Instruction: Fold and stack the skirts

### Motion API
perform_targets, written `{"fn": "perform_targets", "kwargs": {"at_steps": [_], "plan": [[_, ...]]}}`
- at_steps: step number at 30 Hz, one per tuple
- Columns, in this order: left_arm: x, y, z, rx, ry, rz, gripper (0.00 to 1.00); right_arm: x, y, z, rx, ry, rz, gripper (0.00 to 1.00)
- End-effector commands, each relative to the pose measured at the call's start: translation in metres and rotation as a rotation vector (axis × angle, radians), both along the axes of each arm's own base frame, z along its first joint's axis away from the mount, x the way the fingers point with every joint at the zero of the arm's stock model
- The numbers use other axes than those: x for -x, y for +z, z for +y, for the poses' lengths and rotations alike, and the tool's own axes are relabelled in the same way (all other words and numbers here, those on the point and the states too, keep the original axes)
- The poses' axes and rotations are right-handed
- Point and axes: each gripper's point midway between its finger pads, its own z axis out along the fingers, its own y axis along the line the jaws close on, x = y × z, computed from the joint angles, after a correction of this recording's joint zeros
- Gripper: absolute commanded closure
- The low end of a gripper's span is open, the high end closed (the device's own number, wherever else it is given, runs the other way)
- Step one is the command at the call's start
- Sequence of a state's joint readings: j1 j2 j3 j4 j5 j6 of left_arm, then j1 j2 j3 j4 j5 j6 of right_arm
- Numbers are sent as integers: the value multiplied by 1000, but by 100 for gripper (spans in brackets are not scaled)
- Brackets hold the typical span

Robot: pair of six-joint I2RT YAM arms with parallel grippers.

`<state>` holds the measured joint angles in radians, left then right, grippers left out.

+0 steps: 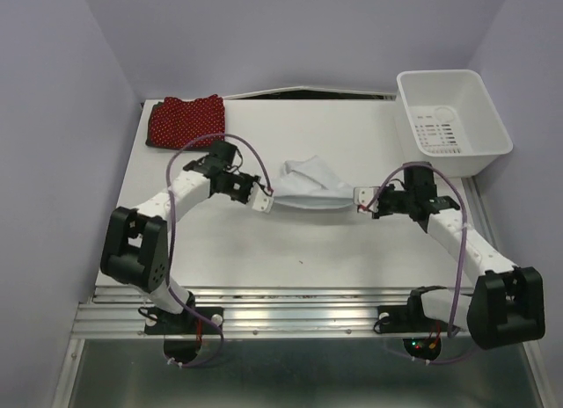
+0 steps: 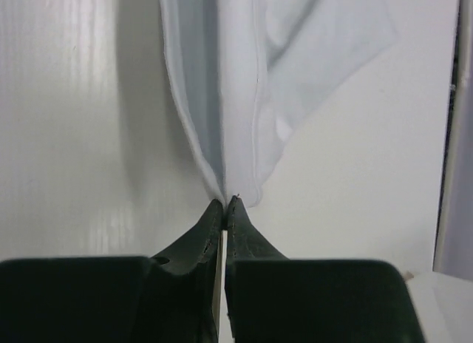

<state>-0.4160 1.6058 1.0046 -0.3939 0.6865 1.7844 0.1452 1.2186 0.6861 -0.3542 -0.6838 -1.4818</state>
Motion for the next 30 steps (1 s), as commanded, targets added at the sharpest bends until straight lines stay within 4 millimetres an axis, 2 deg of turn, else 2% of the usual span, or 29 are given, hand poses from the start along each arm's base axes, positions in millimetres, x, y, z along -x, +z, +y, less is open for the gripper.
{"fn": "perform_targets", "kwargs": {"at_steps": [1, 2, 3, 4, 5, 7, 8, 10, 11, 14, 15, 17, 18, 19, 21, 22, 23, 24, 25, 26, 28, 29, 30], "plan": [[-12, 103, 15, 275, 254, 138, 100, -11, 79, 10, -219, -165, 20, 99], [-19, 131, 17, 331, 290, 121, 100, -14, 93, 11, -248, -185, 18, 99], [-22, 147, 18, 384, 325, 135, 100, -17, 105, 12, -276, -207, 20, 99], [-35, 176, 22, 461, 368, 79, 100, -27, 132, 14, -342, -255, 25, 99], [-36, 189, 23, 530, 467, 166, 100, -34, 146, 15, -381, -280, 21, 99], [-50, 212, 26, 619, 573, 156, 100, -52, 170, 14, -459, -363, 25, 99], [-62, 235, 27, 713, 652, 168, 100, -72, 192, 15, -490, -380, -17, 99], [-72, 257, 26, 778, 695, 181, 100, -94, 208, 12, -529, -454, -5, 99], [-81, 274, 25, 813, 707, 180, 100, -112, 228, 12, -547, -464, -31, 99], [-103, 294, 31, 883, 823, 211, 100, -132, 258, 14, -588, -473, -63, 99], [-108, 295, 32, 893, 839, 217, 100, -136, 262, 16, -601, -476, -60, 99], [-125, 293, 33, 900, 870, 193, 100, -151, 266, 13, -600, -498, -86, 99], [-136, 295, 38, 913, 908, 166, 100, -168, 262, 12, -595, -520, -90, 99], [-145, 296, 43, 934, 934, 168, 100, -182, 263, 1, -588, -565, -127, 99], [-165, 299, 41, 952, 921, 169, 100, -207, 256, 0, -580, -589, -132, 99], [-180, 291, 40, 956, 935, 188, 100, -215, 265, 1, -604, -586, -165, 99], [-188, 306, 42, 985, 931, 167, 100, -221, 267, 2, -612, -585, -173, 99], [-193, 310, 40, 997, 918, 173, 100, -226, 287, 4, -639, -571, -205, 99], [-198, 317, 40, 1010, 905, 172, 100, -235, 285, 5, -642, -576, -198, 99], [-206, 332, 43, 1039, 889, 149, 100, -238, 294, 5, -651, -571, -217, 99], [-212, 350, 48, 1070, 882, 107, 100, -239, 312, 5, -649, -545, -266, 99], [-214, 356, 50, 1075, 872, 89, 100, -233, 327, 6, -658, -529, -296, 99], [-213, 372, 53, 1080, 846, 45, 100, -230, 334, 5, -661, -521, -308, 99]]}}
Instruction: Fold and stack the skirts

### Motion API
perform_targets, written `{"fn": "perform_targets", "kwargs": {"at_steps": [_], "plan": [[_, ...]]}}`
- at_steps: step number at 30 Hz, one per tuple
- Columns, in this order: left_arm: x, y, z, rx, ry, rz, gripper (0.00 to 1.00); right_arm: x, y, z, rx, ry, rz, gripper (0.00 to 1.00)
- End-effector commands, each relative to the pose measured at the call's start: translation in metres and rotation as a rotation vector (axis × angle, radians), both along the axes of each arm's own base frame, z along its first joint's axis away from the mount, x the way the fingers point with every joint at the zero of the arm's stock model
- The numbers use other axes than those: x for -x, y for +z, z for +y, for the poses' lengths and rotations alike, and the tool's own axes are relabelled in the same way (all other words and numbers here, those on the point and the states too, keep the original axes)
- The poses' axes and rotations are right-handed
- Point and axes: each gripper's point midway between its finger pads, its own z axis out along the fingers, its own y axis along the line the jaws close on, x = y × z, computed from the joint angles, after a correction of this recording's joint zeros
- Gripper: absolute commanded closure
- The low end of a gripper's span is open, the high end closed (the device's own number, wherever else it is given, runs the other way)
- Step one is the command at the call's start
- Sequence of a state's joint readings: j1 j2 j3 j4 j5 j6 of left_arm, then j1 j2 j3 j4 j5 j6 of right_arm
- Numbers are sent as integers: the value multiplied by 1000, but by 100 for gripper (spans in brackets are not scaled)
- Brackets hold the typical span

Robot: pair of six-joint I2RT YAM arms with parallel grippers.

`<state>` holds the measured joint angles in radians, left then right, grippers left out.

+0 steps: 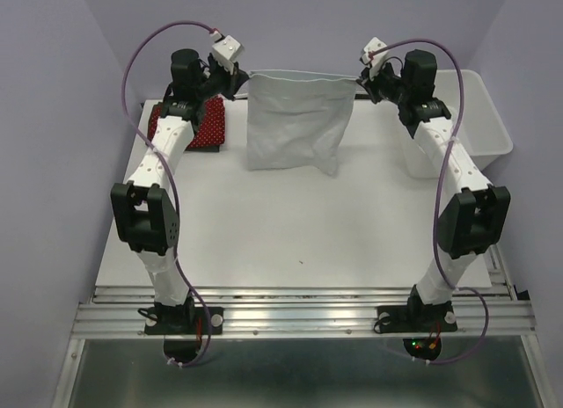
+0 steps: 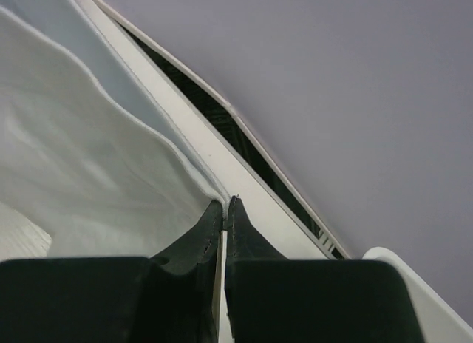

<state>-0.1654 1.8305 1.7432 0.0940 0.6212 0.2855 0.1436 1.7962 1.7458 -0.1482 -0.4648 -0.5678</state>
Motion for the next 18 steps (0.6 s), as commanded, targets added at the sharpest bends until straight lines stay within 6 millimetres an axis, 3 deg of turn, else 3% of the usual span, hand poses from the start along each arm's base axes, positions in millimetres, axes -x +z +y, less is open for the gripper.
{"fn": "perform_targets", "kwargs": {"at_steps": [1, 4, 5, 6, 7, 8, 9, 10, 11, 12, 13, 14, 15, 16, 17, 18], "plan": [[13, 118, 16, 43, 15, -288, 100, 21, 113, -9, -29, -11, -272, 99], [25, 115, 16, -13, -37, -303, 100, 45, 117, -1, 0, 65, -292, 99], [37, 118, 16, -29, -53, -308, 100, 54, 109, 1, 12, 89, -275, 99], [42, 91, 14, -65, -87, -276, 100, 71, 98, 4, 37, 129, -265, 99], [50, 79, 13, -83, -106, -265, 100, 78, 87, 5, 53, 148, -250, 99], [67, 54, 12, -101, -135, -227, 100, 88, 72, 5, 68, 165, -215, 99], [77, 41, 12, -114, -154, -213, 100, 95, 34, 6, 77, 181, -139, 99], [87, 24, 10, -129, -180, -193, 100, 110, 35, 5, 133, 213, -186, 99], [107, -15, 11, -189, -215, -152, 100, 123, 11, 5, 163, 244, -127, 99], [117, -35, 10, -224, -237, -138, 100, 134, -5, 8, 180, 273, -97, 99], [134, -51, 9, -303, -274, -170, 100, 153, -41, 7, 227, 315, -42, 99], [155, -103, 10, -348, -317, -86, 100, 166, -61, 10, 256, 353, -13, 99], [166, -123, 12, -391, -337, -71, 100, 184, -95, 5, 297, 378, 36, 99], [178, -142, 13, -430, -363, -60, 100, 196, -114, 6, 312, 398, 70, 99], [203, -180, 16, -535, -445, -42, 100, 206, -131, 4, 340, 417, 85, 99], [217, -196, 16, -579, -489, -29, 100, 218, -147, 5, 379, 456, 91, 99]]}}
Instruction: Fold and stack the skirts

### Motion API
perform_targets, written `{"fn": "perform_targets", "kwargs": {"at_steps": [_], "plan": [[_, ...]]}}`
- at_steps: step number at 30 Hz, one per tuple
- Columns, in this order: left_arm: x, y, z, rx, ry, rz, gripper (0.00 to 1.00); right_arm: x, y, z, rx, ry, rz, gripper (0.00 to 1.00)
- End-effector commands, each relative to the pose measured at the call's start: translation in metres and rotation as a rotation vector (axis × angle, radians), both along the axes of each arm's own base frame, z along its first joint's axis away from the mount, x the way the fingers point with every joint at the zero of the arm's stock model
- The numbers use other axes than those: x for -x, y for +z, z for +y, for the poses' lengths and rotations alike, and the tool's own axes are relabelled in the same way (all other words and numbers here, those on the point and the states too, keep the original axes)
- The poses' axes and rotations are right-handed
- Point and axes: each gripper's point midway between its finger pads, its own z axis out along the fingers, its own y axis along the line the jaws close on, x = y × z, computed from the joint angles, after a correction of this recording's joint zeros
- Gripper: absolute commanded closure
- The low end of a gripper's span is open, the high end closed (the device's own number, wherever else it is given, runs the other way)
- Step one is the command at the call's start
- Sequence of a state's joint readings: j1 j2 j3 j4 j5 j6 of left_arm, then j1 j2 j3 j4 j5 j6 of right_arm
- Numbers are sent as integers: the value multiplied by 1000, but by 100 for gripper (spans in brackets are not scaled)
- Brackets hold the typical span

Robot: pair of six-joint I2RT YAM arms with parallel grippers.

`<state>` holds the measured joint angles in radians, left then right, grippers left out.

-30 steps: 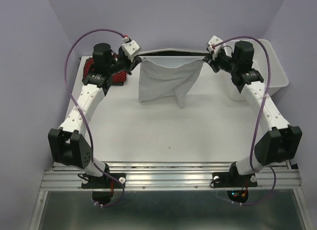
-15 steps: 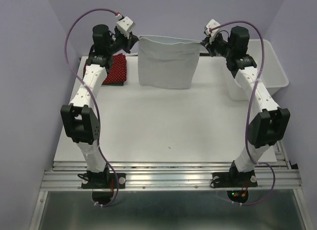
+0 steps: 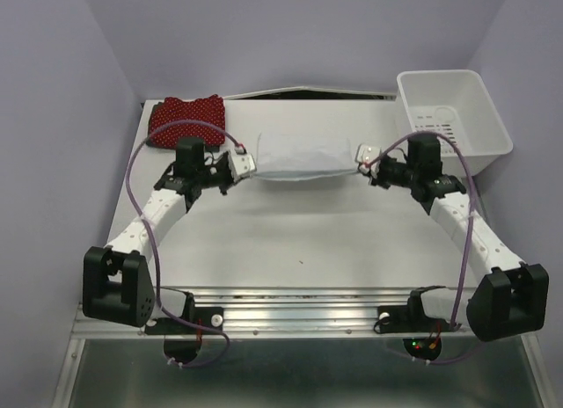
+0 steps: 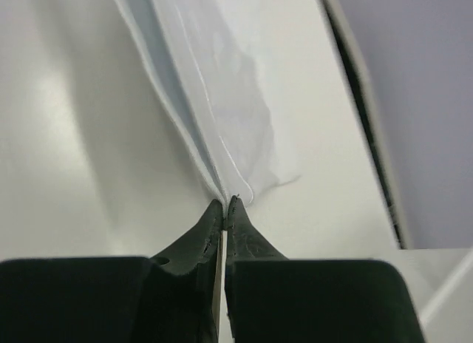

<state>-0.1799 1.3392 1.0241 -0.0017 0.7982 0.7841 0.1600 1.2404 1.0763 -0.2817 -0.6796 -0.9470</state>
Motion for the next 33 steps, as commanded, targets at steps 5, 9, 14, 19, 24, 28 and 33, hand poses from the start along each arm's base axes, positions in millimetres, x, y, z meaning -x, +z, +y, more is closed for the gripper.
{"fn": "perform_targets", "kwargs": {"at_steps": [5, 9, 14, 19, 24, 28, 33], "plan": [[133, -161, 8, -501, -449, 46, 86, 125, -155, -10, 315, 282, 199, 91], [165, -157, 8, -525, -568, 13, 49, 155, -157, -22, 379, 313, 137, 15], [166, -121, 7, -512, -547, -87, 36, 135, -118, -31, 342, 149, 36, 8], [124, -89, -13, -303, -270, 76, 38, 77, -75, -22, 111, -122, 229, 10], [68, -97, -38, -84, 67, 559, 53, 28, -105, 5, 49, -181, 594, 30], [48, -126, -45, 28, 268, 850, 59, -7, -121, 5, 60, -240, 589, 39], [50, -150, -44, 51, 359, 988, 59, -16, -165, -3, 191, -246, 635, 48]]}}
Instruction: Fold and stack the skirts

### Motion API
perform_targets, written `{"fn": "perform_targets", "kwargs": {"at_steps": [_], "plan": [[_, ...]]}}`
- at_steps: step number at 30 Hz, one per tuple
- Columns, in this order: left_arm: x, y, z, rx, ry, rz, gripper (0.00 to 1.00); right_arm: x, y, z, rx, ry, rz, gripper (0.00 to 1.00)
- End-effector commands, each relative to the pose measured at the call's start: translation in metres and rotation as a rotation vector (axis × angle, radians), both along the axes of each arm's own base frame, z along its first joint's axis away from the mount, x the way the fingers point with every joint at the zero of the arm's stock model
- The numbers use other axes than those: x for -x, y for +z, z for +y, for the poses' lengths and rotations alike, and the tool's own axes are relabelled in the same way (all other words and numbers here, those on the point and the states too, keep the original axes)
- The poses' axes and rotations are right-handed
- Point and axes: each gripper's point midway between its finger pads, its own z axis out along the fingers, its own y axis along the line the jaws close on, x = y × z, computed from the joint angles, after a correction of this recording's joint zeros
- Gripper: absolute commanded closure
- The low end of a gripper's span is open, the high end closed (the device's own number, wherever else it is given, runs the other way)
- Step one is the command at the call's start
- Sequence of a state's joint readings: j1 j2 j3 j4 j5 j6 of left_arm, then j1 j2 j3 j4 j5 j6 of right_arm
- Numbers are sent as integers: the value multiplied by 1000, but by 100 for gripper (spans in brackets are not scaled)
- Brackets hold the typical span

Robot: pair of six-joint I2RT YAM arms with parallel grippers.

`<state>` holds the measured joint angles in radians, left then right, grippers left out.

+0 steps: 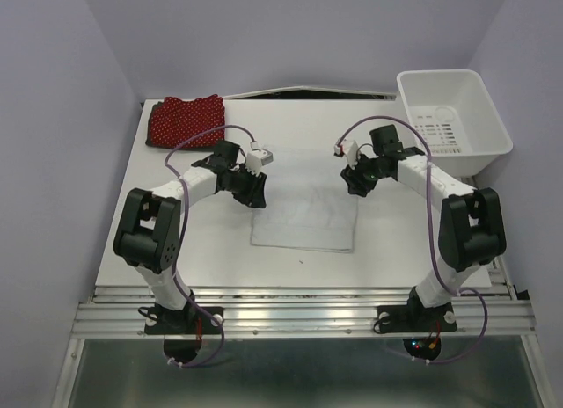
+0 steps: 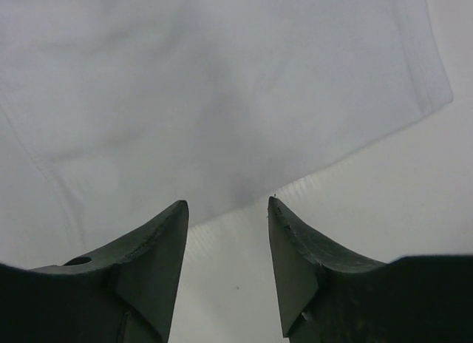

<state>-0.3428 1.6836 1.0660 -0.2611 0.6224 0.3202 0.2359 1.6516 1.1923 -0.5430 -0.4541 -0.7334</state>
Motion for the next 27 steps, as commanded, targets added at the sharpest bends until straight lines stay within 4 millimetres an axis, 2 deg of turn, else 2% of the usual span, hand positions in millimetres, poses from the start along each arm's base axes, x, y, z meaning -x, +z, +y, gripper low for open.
{"fn": "perform_targets", "kwargs": {"at_steps": [1, 3, 4, 7, 8, 10, 13, 14, 15, 16, 19, 20, 23, 24, 26, 27], "plan": [[-5, 6, -4, 44, 177, 112, 59, -9, -19, -1, 82, 4, 20, 49], [-13, 9, 0, 30, 180, 56, 59, -1, -33, 3, 113, 22, 47, 51], [-16, 12, 1, 23, 177, 32, 59, 8, -46, 2, 135, 32, 80, 51], [-15, 27, 0, 24, 102, -45, 60, 32, -65, 5, 197, 67, 141, 57], [-14, 33, 0, 9, 87, -80, 60, 48, -72, 4, 223, 81, 191, 59], [-20, 32, 9, -44, 103, -115, 60, 69, -76, 16, 239, 131, 242, 61], [-20, 22, 16, -37, 127, -11, 63, 101, -75, 35, 236, 182, 321, 62], [-14, 7, 17, -45, 128, 68, 64, 110, -75, 38, 239, 195, 345, 62], [-15, 9, 12, -20, 119, 94, 66, 120, -74, 47, 237, 224, 361, 62], [-13, 7, 8, -7, 109, 122, 68, 124, -73, 48, 228, 215, 382, 63], [-17, -11, 2, -9, 110, 192, 71, 149, -70, 64, 208, 261, 428, 63], [-18, -28, 3, -27, 133, 245, 71, 159, -68, 74, 193, 287, 438, 62], [-44, -42, 7, -73, 176, 244, 73, 178, -60, 95, 137, 308, 460, 62], [-62, -47, 4, -84, 180, 231, 73, 188, -59, 106, 122, 338, 462, 61], [-83, -50, -1, -88, 176, 215, 73, 197, -56, 123, 83, 346, 476, 61], [-105, -49, -9, -80, 159, 203, 73, 201, -54, 140, 46, 383, 457, 60]]}}
